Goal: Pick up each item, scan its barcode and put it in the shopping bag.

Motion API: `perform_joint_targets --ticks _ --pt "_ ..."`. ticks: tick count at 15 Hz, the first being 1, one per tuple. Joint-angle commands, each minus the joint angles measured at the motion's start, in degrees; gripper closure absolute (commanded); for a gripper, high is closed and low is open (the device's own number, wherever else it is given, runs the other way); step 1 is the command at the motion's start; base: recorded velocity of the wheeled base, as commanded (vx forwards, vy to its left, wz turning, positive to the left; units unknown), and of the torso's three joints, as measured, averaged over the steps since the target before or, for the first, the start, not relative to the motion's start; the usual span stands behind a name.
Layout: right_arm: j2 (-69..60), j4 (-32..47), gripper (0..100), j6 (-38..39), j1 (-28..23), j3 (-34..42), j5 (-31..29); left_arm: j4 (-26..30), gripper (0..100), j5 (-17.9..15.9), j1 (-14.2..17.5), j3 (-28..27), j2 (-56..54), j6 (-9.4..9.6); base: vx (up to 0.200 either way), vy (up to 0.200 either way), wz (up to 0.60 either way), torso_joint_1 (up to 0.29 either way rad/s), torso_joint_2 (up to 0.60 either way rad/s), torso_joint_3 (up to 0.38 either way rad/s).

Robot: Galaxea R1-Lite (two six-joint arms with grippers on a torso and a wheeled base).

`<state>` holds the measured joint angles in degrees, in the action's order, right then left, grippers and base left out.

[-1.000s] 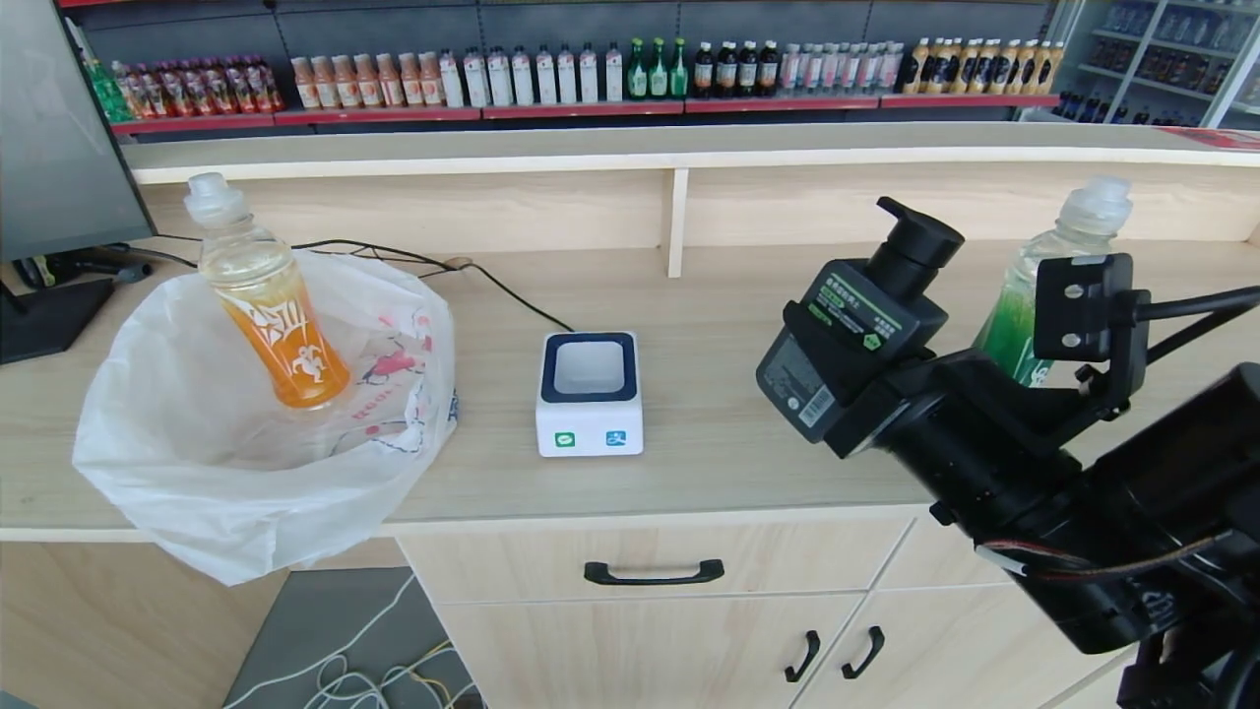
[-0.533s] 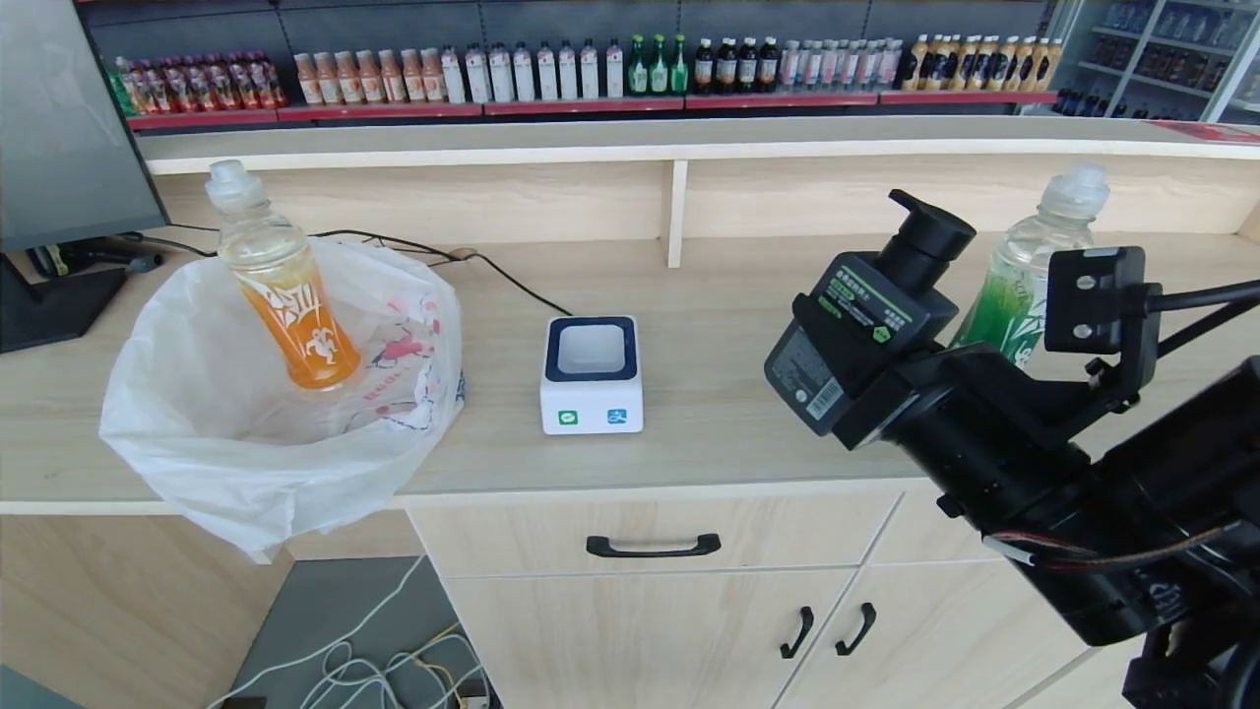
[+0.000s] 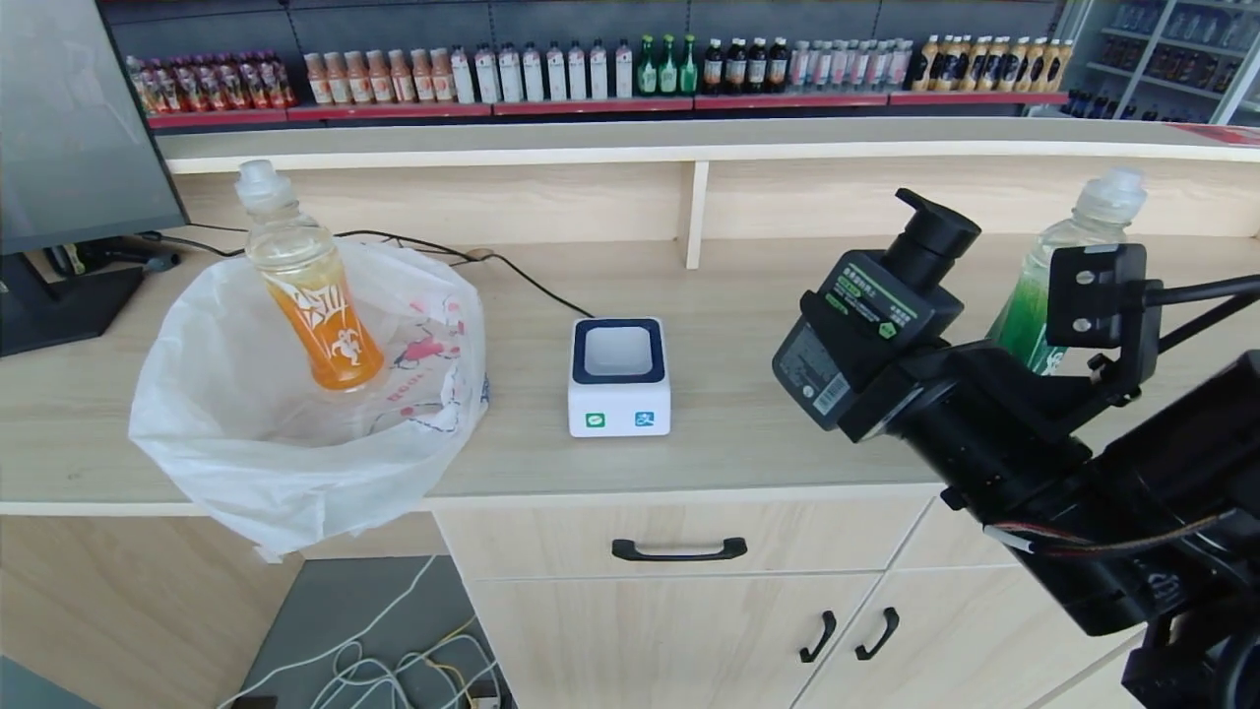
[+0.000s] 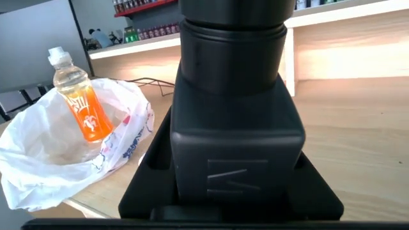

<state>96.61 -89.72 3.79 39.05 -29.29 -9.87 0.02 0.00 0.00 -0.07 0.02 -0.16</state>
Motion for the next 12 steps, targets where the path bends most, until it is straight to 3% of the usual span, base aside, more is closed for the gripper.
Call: perform_joint_targets --ticks 1,3,6,8,12 --pt "0.0 -0.3 100 0.0 0.0 0.5 0.0 0.0 0 0.0 0.0 0.1 0.0 -0.11 0.000 0.200 0.00 0.022 0.01 -0.002" --pt "0.0 -0.3 100 -0.1 -0.6 1.3 0.0 0.0 0 0.0 0.0 0.0 0.0 -0.11 0.000 0.200 0.00 -0.005 0.00 0.002" --pt "-0.1 -0.3 100 -2.6 -6.8 1.4 0.4 0.0 0 0.0 0.0 0.0 0.0 -0.11 0.000 0.200 0.00 0.002 0.00 0.002" --pt "0.0 -0.3 100 -2.8 -8.0 2.8 0.6 0.0 0 0.0 0.0 0.1 0.0 -0.11 0.000 0.200 0.00 -0.002 0.00 0.007" --pt "1.9 -0.3 100 -11.1 -8.6 1.3 10.4 0.0 0 0.0 0.0 0.0 0.0 0.07 0.000 0.000 0.00 0.000 0.00 0.000"
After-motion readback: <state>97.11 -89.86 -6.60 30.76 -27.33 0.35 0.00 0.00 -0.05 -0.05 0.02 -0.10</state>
